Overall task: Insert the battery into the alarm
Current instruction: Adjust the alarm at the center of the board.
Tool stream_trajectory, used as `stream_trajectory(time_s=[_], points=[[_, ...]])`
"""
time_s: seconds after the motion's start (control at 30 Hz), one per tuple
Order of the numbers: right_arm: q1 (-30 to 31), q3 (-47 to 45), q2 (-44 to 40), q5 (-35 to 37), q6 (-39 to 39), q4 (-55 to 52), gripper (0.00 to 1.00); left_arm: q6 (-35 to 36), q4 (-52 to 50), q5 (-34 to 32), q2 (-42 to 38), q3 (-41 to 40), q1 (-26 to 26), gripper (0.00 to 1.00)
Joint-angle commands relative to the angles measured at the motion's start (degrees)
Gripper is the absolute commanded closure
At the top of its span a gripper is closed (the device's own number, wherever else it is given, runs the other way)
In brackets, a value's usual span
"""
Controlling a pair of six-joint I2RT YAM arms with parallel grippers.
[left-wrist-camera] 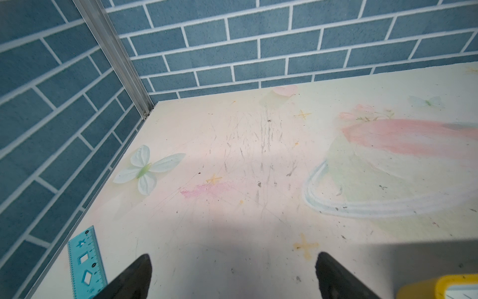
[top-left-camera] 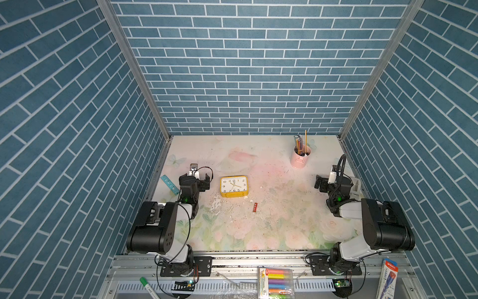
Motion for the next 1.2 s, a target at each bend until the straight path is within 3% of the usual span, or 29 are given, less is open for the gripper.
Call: stream_trajectory(time_s=[0.0, 0.3, 0.47, 0.57, 0.7, 0.83, 0.93, 1.17], points=[[-0.09, 0.87, 0.61, 0.53, -1.44, 1.14, 0.01, -0.05, -0.45, 0.41, 0.6, 0.68, 0.41, 0.01], [-0.09, 0.62, 0.59, 0.75, -1.53, 1.52, 0.03, 0.17, 0.14, -0.25, 0.54, 0.44, 0.17, 0.01], [-0.09, 0.56, -0.51, 1.58, -1.18, 1.05, 0.05, -1.47, -0.64, -4.82, -0.23, 0.66, -0.05, 0.01], [0.38, 3.2, -6.73, 1.85, -1.53, -8.9, 0.07, -2.08, -10.62, -6.54, -6.03, 3.66, -0.03, 0.01], [1.6, 10.81, -13.58, -2.22, 2.48, -29.41, 0.14, -5.32, -35.18, 0.04, -13.74, 14.02, -0.07, 0.01], [6.98, 14.85, -15.08, -9.25, 7.29, -37.66, 0.17, -15.54, -49.53, 11.04, -12.66, 23.16, -0.69, 0.01], [15.15, 17.35, -12.36, -11.47, 9.47, -39.26, 0.19, -19.23, -55.23, 15.72, -8.31, 28.51, -3.48, 0.01], [34.29, 23.17, 4.41, -11.64, 12.62, -34.12, 0.23, -22.72, -60.91, 25.5, 6.01, 39.14, -5.56, 0.02]])
